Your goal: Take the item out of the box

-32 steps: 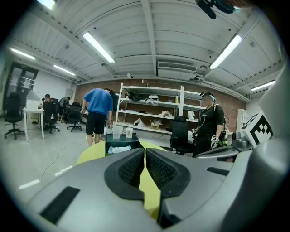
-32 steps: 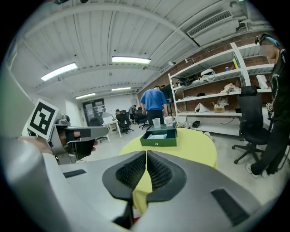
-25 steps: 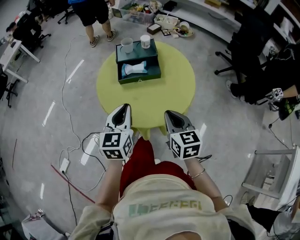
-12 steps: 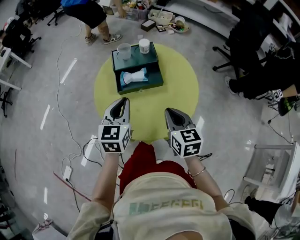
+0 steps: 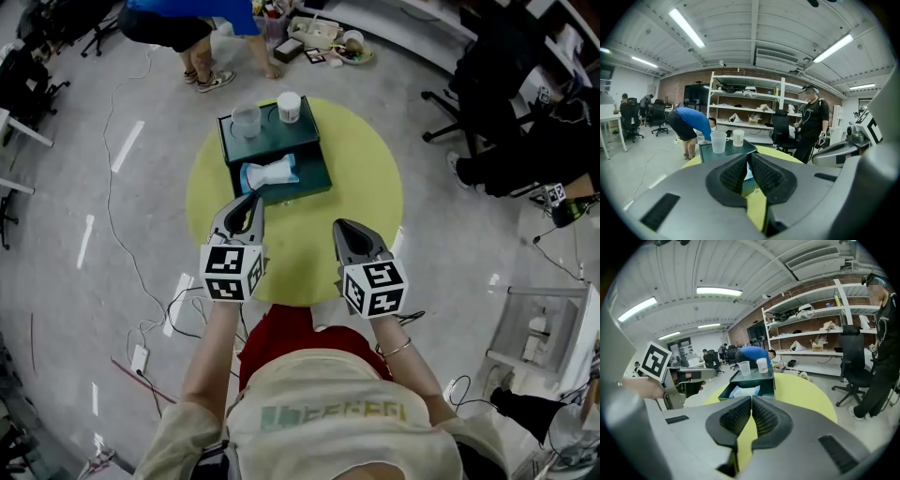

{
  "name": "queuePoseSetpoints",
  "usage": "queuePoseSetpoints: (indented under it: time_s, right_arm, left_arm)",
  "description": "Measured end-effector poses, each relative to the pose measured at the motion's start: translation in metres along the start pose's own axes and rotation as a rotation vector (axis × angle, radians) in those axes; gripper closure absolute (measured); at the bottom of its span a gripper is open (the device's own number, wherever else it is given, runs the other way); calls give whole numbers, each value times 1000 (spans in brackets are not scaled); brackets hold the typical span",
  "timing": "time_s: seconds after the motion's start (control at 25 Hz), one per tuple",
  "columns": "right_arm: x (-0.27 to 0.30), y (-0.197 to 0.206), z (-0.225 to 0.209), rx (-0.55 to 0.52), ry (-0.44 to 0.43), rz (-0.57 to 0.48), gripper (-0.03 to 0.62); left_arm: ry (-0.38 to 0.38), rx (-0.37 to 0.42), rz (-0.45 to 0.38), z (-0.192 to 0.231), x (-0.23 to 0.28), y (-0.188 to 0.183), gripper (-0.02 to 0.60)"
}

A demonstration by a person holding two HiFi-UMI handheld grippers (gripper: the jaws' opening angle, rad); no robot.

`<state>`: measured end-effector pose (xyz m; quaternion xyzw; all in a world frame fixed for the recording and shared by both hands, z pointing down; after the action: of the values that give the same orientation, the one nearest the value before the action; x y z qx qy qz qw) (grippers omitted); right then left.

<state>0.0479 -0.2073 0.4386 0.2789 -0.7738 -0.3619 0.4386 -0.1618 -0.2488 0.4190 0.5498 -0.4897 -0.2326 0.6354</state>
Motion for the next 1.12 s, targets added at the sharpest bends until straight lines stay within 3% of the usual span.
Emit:
queuePoseSetpoints:
  time_s: [0.76, 1.12]
  right_arm:
    - [69, -30, -6, -1, 11, 36, 557]
    - [89, -33, -14, 10, 27, 61, 557]
  left_arm:
    - [73, 19, 68, 45, 76, 0, 548]
    - [197, 53, 172, 51, 118, 12, 467]
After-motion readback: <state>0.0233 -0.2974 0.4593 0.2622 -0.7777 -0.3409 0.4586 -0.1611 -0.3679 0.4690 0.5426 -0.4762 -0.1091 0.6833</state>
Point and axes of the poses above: the fingertips, and each gripper's own axes: x forward along the fingers, z to its left, y out of its underside, the point moved 7 cm from there along -x, backward along the fingers, and after that the axes turned 11 degrees about x, right-handed, at the moved point
